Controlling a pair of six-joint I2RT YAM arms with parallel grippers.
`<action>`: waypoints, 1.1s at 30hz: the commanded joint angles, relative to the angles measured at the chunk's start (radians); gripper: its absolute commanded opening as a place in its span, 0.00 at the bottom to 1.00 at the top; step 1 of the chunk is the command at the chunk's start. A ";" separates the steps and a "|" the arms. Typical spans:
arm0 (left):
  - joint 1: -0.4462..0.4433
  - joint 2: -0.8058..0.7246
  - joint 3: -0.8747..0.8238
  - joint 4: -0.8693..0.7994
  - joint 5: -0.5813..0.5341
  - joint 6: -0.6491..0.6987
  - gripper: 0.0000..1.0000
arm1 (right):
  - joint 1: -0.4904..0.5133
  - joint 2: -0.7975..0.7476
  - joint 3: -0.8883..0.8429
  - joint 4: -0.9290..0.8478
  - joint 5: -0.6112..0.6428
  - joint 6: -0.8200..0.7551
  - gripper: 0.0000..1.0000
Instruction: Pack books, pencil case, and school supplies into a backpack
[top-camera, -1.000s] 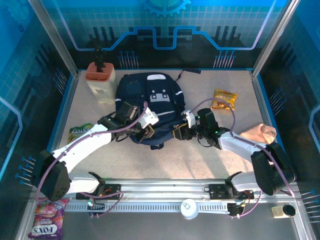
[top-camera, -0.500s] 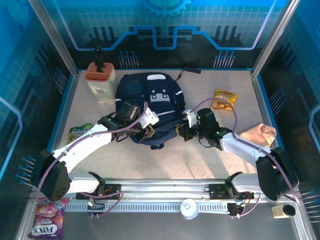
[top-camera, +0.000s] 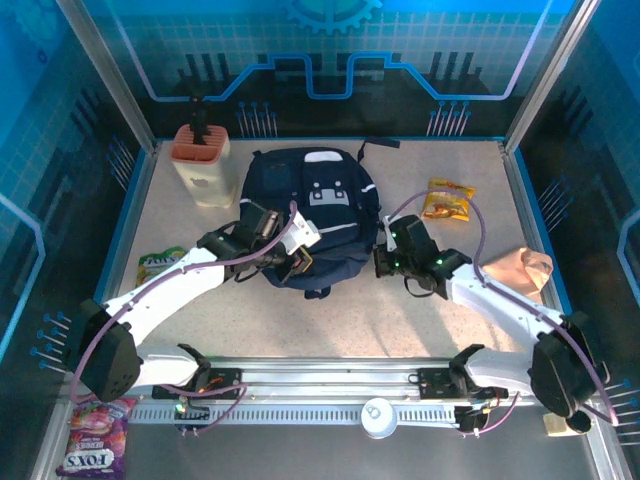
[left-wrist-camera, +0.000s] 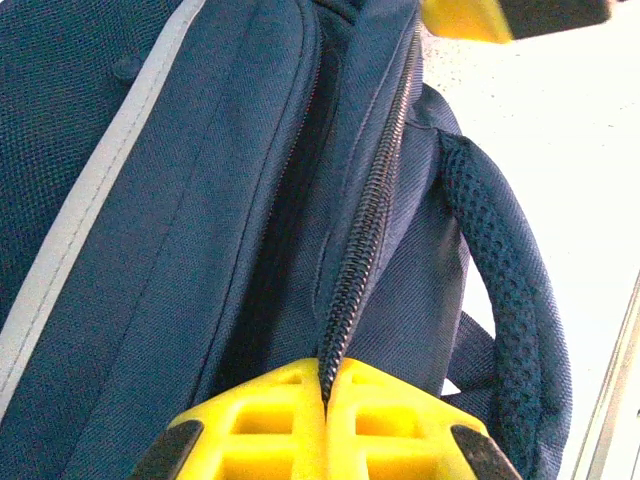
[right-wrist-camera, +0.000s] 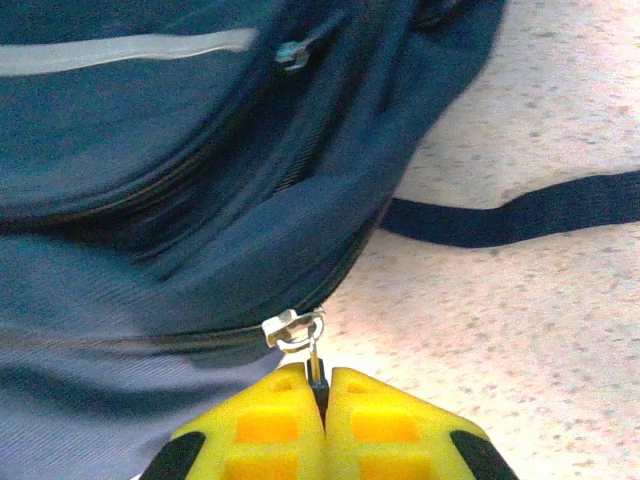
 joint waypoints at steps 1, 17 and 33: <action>0.022 -0.043 0.035 -0.037 -0.026 0.002 0.00 | -0.124 0.075 0.014 -0.059 0.135 0.010 0.00; 0.015 -0.112 0.029 -0.162 0.192 0.084 0.00 | -0.321 0.484 0.266 0.154 -0.124 -0.018 0.07; 0.003 -0.187 -0.068 0.074 -0.059 -0.146 0.74 | -0.343 0.102 -0.060 -0.218 -0.009 0.154 0.07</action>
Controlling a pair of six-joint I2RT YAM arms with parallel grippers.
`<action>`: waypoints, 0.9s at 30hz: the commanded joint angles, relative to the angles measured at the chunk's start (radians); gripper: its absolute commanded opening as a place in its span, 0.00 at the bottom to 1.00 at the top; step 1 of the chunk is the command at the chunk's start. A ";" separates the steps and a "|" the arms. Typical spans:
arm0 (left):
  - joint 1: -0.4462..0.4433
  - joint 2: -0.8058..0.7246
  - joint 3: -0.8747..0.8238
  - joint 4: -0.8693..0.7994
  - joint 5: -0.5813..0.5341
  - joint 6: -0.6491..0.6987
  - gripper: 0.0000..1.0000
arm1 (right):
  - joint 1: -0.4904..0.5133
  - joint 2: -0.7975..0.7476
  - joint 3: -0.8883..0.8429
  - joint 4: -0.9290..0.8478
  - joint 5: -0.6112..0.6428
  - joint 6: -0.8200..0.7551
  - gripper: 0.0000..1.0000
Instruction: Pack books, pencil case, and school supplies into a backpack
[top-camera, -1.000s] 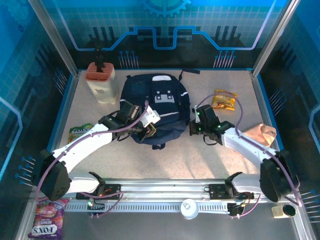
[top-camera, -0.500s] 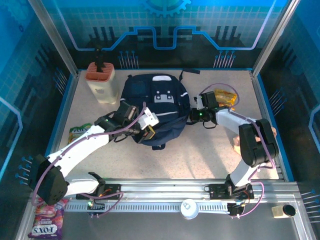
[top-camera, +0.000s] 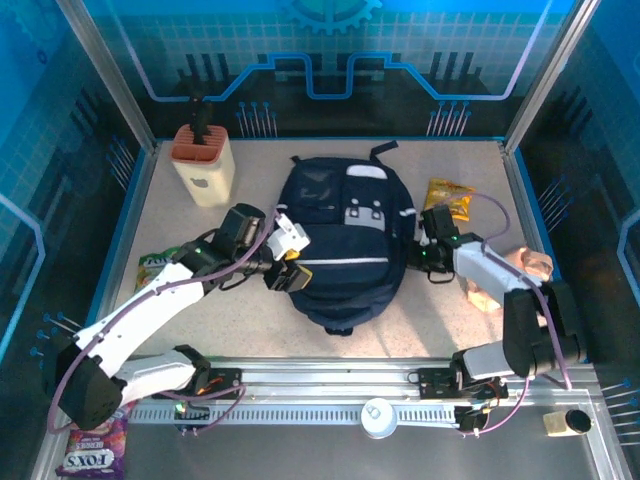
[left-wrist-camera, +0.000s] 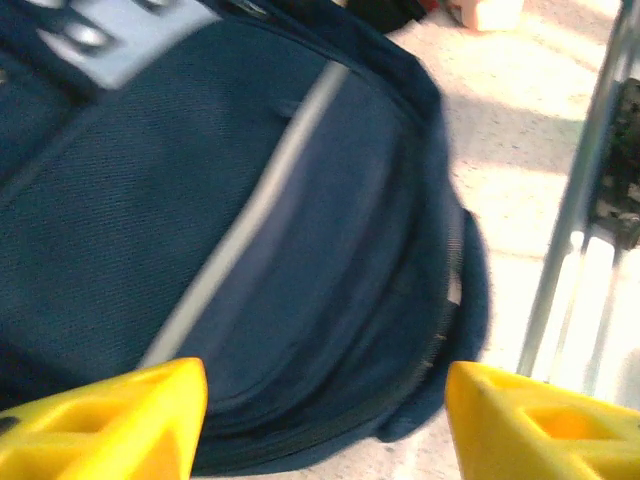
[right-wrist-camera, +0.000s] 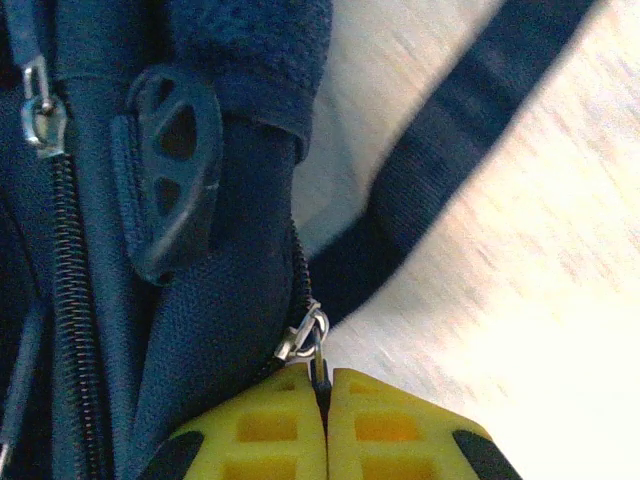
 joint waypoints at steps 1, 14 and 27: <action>-0.003 -0.006 -0.037 0.149 -0.175 -0.142 0.78 | -0.020 -0.071 -0.050 -0.104 0.078 0.066 0.07; 0.109 0.287 0.181 0.048 -0.380 -0.710 0.94 | -0.047 -0.167 0.076 -0.131 0.068 0.095 0.71; 0.072 0.480 0.339 0.051 -0.151 -0.712 0.85 | -0.016 0.090 0.222 0.028 -0.305 0.026 0.72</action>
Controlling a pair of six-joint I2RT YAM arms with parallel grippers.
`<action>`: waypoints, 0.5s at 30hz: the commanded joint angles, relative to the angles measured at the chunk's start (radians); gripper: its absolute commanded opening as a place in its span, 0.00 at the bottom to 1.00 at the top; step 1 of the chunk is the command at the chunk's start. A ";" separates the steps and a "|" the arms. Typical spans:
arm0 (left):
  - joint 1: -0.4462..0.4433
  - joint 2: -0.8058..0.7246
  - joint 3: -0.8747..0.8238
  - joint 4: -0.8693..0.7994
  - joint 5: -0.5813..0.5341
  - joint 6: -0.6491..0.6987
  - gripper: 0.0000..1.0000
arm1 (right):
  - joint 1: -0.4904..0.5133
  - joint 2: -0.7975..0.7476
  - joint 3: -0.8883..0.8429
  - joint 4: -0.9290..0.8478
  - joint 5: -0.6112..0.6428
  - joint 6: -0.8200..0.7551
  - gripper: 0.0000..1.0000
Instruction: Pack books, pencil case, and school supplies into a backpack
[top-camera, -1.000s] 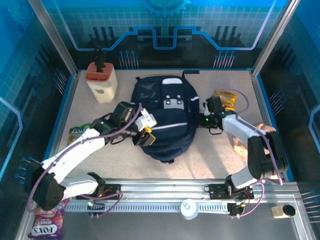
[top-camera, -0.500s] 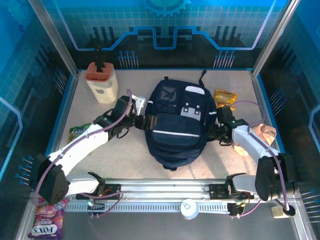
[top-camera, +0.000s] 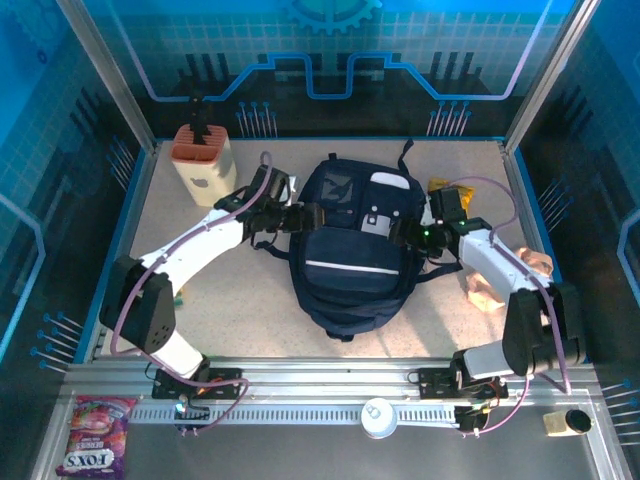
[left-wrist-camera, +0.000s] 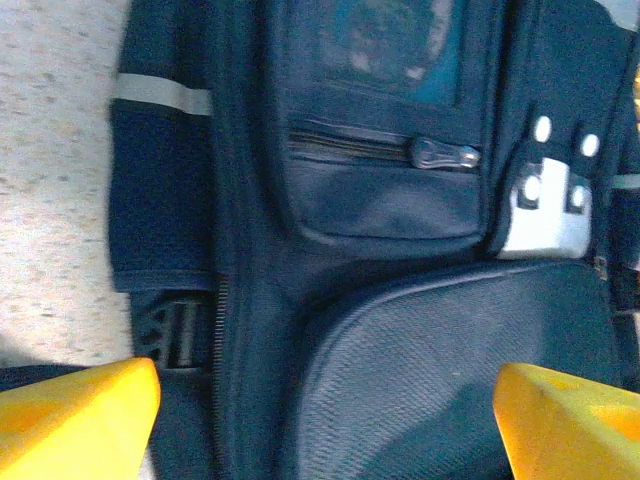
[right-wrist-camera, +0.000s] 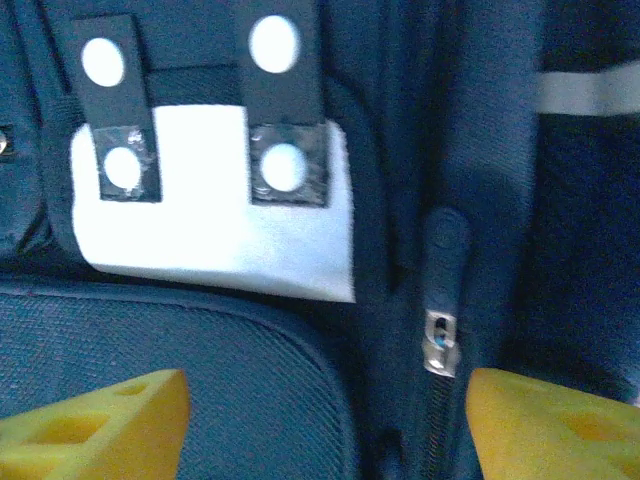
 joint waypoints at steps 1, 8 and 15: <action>-0.032 0.011 0.037 -0.021 0.072 -0.028 0.83 | 0.027 0.071 0.060 0.028 -0.094 -0.041 0.71; -0.051 0.048 0.017 0.011 0.107 -0.060 0.76 | 0.147 0.242 0.165 0.114 -0.145 -0.032 0.67; -0.097 0.074 0.074 -0.059 0.011 0.094 0.77 | 0.166 0.384 0.315 0.184 -0.215 -0.049 0.64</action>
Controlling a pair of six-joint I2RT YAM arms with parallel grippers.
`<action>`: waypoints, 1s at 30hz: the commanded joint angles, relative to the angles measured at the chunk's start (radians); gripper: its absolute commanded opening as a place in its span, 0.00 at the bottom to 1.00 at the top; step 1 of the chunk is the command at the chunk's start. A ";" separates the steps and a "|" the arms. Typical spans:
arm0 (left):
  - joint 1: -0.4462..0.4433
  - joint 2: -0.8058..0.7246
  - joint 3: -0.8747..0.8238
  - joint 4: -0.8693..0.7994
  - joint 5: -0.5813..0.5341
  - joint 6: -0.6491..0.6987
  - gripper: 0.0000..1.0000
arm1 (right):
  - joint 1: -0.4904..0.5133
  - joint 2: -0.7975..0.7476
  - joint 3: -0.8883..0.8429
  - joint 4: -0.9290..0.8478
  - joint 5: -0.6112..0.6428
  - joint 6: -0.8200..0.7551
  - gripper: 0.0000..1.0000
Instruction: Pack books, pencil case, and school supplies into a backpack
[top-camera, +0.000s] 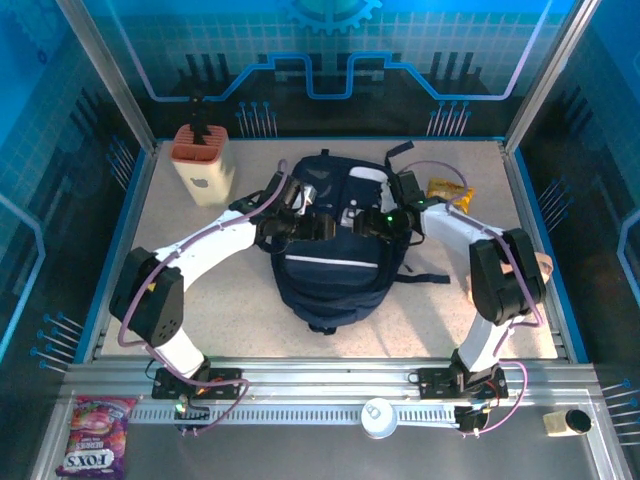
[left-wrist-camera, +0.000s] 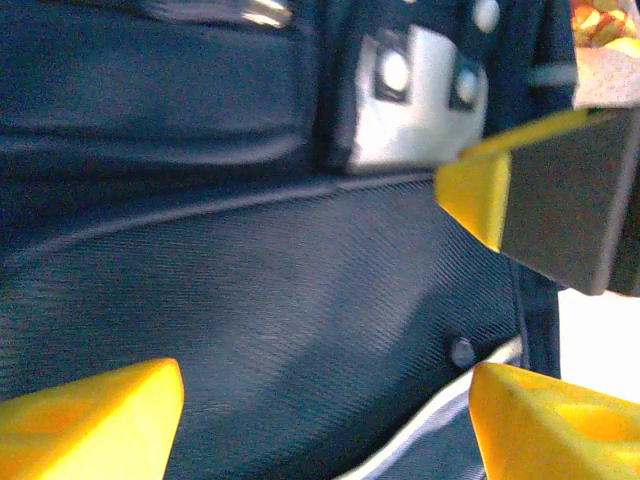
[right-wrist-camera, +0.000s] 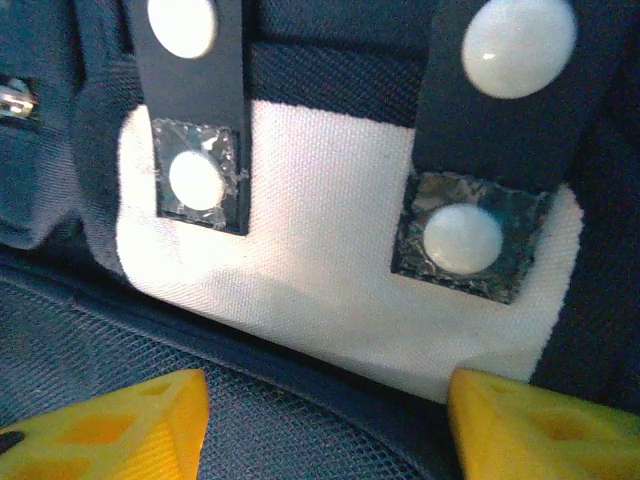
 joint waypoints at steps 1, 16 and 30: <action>-0.039 0.014 0.066 -0.062 -0.067 0.113 0.78 | 0.009 0.025 0.073 0.068 -0.063 -0.028 0.64; -0.312 0.142 0.223 -0.249 -0.308 0.415 0.74 | -0.263 -0.381 -0.237 -0.011 0.086 -0.018 0.78; -0.404 0.361 0.444 -0.419 -0.365 0.546 0.67 | -0.304 -0.426 -0.285 0.000 0.078 -0.017 0.78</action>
